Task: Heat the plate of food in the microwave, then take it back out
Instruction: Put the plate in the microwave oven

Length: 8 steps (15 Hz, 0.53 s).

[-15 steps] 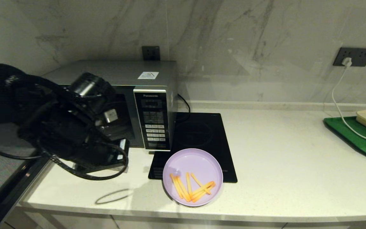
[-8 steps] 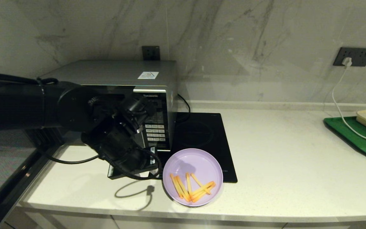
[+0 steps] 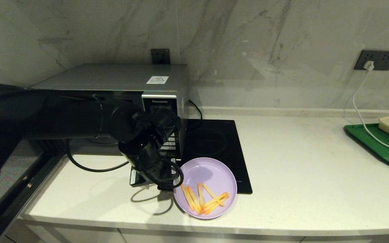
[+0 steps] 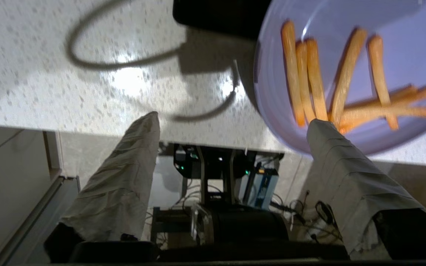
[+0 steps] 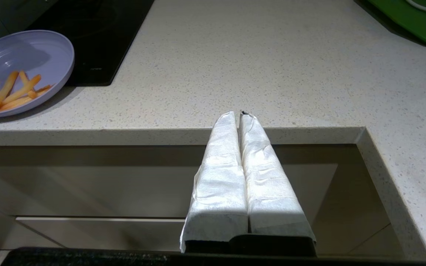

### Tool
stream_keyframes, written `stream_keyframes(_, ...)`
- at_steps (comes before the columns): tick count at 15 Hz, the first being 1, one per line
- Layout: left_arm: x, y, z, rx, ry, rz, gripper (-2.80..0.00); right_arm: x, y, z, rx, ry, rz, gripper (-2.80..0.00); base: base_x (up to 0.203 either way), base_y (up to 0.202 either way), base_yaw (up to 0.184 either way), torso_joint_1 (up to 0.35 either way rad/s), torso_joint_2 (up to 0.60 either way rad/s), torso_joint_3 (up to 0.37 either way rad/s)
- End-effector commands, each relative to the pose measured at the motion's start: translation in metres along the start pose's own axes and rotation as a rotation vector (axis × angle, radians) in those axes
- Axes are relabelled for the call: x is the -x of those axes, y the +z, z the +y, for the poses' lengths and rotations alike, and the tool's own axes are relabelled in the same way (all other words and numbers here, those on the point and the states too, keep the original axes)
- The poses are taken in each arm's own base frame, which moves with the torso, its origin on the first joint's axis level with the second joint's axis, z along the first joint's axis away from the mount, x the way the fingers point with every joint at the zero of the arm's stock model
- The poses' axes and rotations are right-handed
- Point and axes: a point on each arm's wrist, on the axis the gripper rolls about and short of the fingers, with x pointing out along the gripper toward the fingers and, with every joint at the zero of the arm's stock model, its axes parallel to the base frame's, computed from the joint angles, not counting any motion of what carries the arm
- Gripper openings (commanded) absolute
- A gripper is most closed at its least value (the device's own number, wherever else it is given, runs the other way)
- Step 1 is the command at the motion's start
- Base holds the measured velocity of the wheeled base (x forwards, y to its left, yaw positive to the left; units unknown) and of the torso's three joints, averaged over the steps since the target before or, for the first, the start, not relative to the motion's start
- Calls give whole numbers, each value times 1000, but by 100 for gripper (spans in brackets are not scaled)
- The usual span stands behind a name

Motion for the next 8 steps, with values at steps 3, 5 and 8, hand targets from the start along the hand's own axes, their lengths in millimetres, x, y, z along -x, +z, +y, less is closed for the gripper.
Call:
stream_keyframes(3,-34,5,-9,-13,60,26,0,0,0,0,0,0,1,-280,0,0,0,0,0,0)
stream_keyframes(5,-44,5,-11,-19,85,28,0,0,0,0,0,0,1,-280,0,0,0,0,0,0)
stream_keyframes(8,-51,7,-12,-26,114,12,0,0,0,0,0,0,1,-280,0,0,0,0,0,0)
